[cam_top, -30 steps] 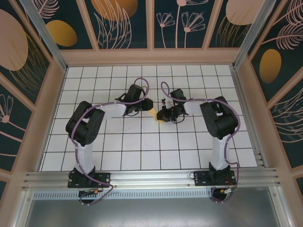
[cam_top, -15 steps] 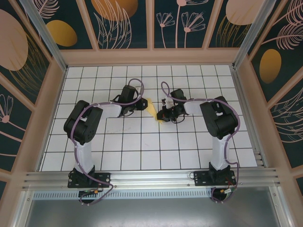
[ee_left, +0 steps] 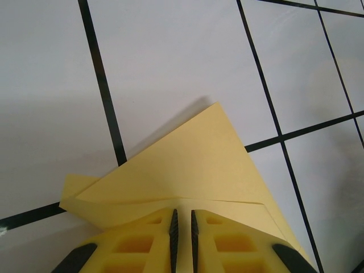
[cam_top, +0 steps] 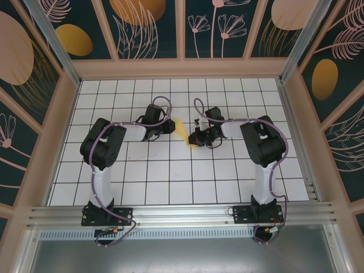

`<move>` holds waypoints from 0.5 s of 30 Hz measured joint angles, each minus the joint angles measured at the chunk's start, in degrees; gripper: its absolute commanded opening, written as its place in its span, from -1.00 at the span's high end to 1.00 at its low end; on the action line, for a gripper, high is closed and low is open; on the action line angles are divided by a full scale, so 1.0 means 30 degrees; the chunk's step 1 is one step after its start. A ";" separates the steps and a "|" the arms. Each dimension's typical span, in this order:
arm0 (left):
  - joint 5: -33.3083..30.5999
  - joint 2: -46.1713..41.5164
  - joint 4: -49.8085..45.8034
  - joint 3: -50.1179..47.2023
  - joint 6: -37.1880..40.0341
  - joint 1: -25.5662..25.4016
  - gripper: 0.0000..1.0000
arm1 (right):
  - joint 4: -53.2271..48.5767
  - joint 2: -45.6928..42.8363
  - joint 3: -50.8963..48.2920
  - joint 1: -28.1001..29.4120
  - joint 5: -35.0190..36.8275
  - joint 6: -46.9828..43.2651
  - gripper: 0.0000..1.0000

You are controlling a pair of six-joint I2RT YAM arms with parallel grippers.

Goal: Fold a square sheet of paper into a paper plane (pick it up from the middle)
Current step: Fold the wing for the fifth time at the center of the table.

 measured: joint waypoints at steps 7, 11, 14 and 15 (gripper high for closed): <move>0.0007 0.0153 -0.0138 0.0248 -0.0168 0.0102 0.62 | 0.0284 -0.0007 -0.0197 -0.0051 -0.0036 0.0000 1.00; 0.0022 0.0437 -0.0452 0.0772 -0.0335 0.0248 0.62 | 0.0539 -0.0007 -0.0342 -0.0102 -0.0153 0.0007 1.00; 0.0131 0.0568 -0.0525 0.0947 -0.0641 0.0423 0.61 | 0.0765 -0.0051 -0.0481 -0.0117 -0.0204 0.0007 1.00; 0.0219 0.0612 -0.0517 0.0998 -0.0750 0.0481 0.61 | 0.0816 -0.0051 -0.0495 -0.0124 -0.0226 0.0007 1.00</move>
